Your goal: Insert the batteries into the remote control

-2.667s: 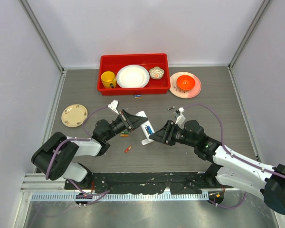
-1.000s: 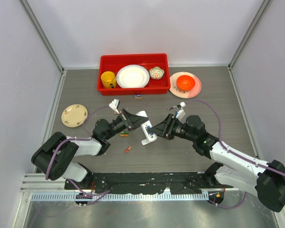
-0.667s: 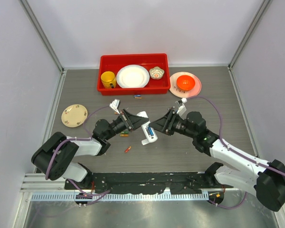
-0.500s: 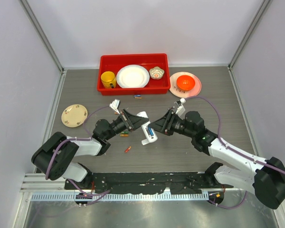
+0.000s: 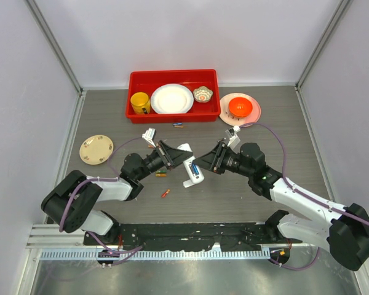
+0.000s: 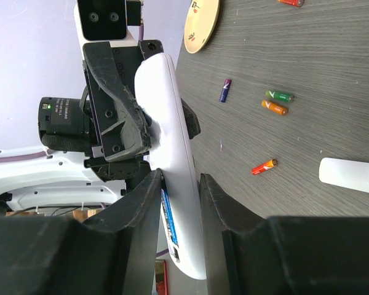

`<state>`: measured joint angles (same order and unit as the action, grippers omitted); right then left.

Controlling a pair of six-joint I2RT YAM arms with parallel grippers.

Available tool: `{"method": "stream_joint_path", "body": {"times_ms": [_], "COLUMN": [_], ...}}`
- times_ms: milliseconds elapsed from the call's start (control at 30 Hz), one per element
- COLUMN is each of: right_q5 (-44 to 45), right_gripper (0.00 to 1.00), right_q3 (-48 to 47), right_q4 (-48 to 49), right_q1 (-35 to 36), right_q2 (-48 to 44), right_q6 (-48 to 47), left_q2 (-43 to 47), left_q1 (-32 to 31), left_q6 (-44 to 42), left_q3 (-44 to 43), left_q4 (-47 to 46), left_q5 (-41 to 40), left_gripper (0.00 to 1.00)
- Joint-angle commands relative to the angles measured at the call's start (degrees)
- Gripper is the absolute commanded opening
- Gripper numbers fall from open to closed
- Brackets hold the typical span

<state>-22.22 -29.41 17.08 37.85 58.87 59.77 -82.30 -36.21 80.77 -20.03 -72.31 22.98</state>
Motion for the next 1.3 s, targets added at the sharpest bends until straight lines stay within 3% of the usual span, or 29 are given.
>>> {"method": "stream_joint_path", "body": {"times_ms": [0,633,933,1067,1100,1267], "right_q5": [0.07,5.95,6.57,6.05,5.96,5.61], "right_gripper": [0.25,0.20,0.20,0.31,0.38,0.48], "right_q3": [-0.21,-3.90,-5.13,-4.35,-4.17,-4.25], "right_q4": [-4.16,-19.27,-21.65,-17.80,-17.44,-9.00], "right_q1": [0.21,1.18,2.58,2.67,2.50,1.71], "right_q2": [-0.07,1.68,3.79,1.96,1.25,-2.79], "right_q6": [-2.02,-11.42,-13.01,-10.13,-9.15,-3.44], "left_q2": [0.65,3.02,3.38,2.42,1.97,0.22], "left_q1": [-0.36,-0.36,-0.27,-0.36,-0.36,-0.53], "left_q6": [-0.88,-0.53,-0.62,-0.70,-0.70,-1.23], "left_q3": [-3.70,-4.23,-4.49,-4.14,-3.79,-2.12], "left_q4": [-16.28,-16.28,-16.28,-16.28,-16.28,-16.28], "left_q5": [-0.57,-1.36,-1.98,-1.10,-0.92,-0.66], "left_gripper": [0.00,0.00,0.00,0.00,0.00,0.00]}}
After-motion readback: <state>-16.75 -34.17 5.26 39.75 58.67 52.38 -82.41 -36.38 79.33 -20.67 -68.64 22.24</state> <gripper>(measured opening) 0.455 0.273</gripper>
